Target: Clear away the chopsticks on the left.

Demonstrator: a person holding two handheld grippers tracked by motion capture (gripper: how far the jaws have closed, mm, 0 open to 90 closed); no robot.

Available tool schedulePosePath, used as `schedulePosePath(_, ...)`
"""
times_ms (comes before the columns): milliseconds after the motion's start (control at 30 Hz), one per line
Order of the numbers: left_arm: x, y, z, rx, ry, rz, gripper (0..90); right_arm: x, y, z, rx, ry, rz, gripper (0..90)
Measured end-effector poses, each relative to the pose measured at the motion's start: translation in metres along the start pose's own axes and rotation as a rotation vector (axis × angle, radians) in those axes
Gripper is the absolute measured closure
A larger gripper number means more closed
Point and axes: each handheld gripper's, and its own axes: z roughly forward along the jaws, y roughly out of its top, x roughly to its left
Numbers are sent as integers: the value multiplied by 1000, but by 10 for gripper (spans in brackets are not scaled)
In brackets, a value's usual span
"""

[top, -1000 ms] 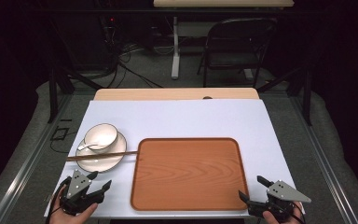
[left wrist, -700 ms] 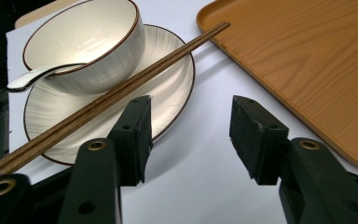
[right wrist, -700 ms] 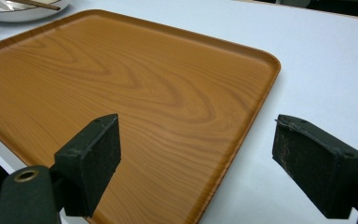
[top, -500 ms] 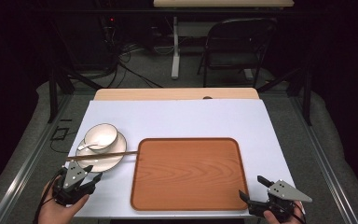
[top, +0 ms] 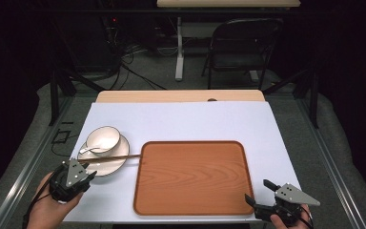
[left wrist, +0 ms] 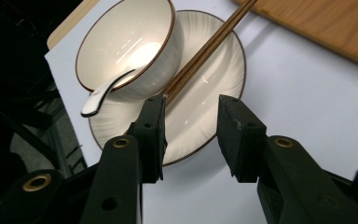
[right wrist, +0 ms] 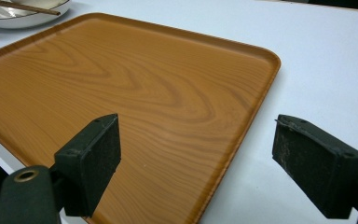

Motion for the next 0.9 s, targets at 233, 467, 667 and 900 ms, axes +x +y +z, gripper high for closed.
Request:
schedulePosePath(233,7,4,7,72,20,143,669,-2,0,0,-1,3,16,148)
schedulePosePath(467,10,6,20,130,34,273,689,-2,0,0,0,6,22,148)
schedulePosePath(667,12,6,35,187,31,355,694,-3,0,0,1,9,31,148)
schedulePosePath(900,19,7,49,221,24,371,704,-3,0,0,1,13,34,148)
